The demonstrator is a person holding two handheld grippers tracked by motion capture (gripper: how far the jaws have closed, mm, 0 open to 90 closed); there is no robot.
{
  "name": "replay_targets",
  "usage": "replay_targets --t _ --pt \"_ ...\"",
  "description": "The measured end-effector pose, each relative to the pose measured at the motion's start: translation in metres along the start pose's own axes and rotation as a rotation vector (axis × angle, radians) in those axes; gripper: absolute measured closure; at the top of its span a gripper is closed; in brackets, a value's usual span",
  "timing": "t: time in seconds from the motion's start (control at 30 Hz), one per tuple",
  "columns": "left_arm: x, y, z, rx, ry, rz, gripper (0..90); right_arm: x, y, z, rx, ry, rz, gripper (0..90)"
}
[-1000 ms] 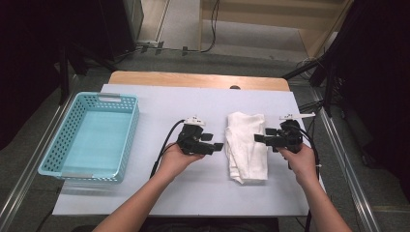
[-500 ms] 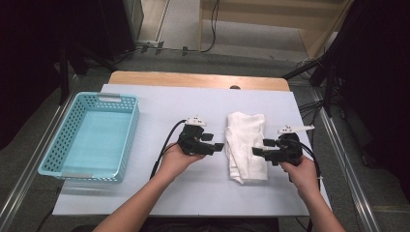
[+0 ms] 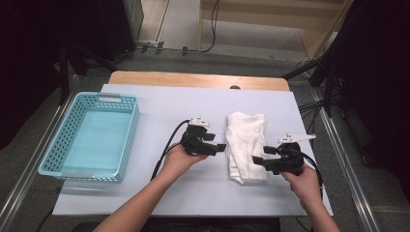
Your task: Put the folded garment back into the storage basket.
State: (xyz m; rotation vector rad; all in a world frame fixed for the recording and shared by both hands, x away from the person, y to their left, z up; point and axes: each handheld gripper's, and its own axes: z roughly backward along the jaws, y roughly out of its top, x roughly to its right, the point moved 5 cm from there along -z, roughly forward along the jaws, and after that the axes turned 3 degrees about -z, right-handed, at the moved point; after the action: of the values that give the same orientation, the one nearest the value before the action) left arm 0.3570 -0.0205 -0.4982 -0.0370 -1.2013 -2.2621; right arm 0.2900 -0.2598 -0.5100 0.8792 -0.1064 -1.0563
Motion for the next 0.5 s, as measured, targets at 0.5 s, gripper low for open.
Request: replay_targets --t 0.5 --pt "0.005 0.008 -0.022 0.017 -0.001 -0.005 12.8 -0.007 -0.017 0.008 -0.004 -0.004 -0.006 26.3"
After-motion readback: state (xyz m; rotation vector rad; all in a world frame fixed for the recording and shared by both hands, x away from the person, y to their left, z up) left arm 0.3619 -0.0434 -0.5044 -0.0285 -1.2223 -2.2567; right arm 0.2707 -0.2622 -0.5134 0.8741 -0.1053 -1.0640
